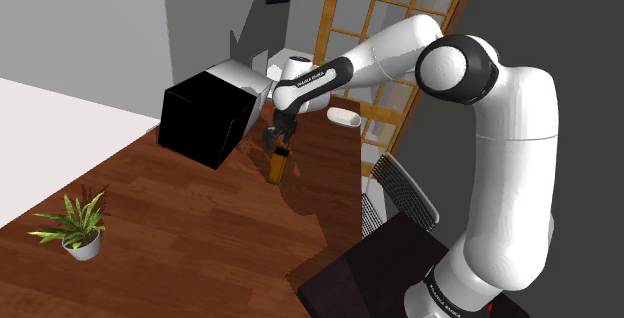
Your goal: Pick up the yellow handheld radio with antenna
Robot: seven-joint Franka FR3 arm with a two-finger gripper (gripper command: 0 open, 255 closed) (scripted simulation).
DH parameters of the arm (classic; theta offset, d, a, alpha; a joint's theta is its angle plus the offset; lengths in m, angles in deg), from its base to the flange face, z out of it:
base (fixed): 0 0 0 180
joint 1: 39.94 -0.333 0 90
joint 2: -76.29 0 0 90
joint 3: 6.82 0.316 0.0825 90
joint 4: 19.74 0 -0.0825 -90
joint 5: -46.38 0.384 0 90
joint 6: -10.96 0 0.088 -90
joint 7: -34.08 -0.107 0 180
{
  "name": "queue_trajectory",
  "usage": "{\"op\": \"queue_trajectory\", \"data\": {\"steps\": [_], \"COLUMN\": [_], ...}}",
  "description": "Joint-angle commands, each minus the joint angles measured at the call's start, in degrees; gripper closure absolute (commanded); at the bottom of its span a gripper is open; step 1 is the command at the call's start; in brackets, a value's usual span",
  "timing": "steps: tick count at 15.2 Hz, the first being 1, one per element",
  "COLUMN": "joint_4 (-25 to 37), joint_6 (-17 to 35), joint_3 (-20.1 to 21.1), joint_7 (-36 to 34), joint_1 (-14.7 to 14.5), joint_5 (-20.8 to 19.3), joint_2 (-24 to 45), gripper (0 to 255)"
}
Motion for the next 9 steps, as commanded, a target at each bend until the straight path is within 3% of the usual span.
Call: {"op": "queue_trajectory", "data": {"steps": [1,7,8,9], "joint_4": [0.1,-0.1,-0.1,-0.1], "joint_6": [1.1,3.1,3.1,3.1], "joint_3": [0.0,-0.1,-0.1,-0.1], "joint_7": [0.0,0.1,0.1,0.1], "joint_1": [0.0,-0.1,-0.1,-0.1], "joint_5": [0.0,-0.1,-0.1,-0.1], "joint_2": [1.1,3.0,3.0,3.0], "gripper": [0,0,255,255]}}
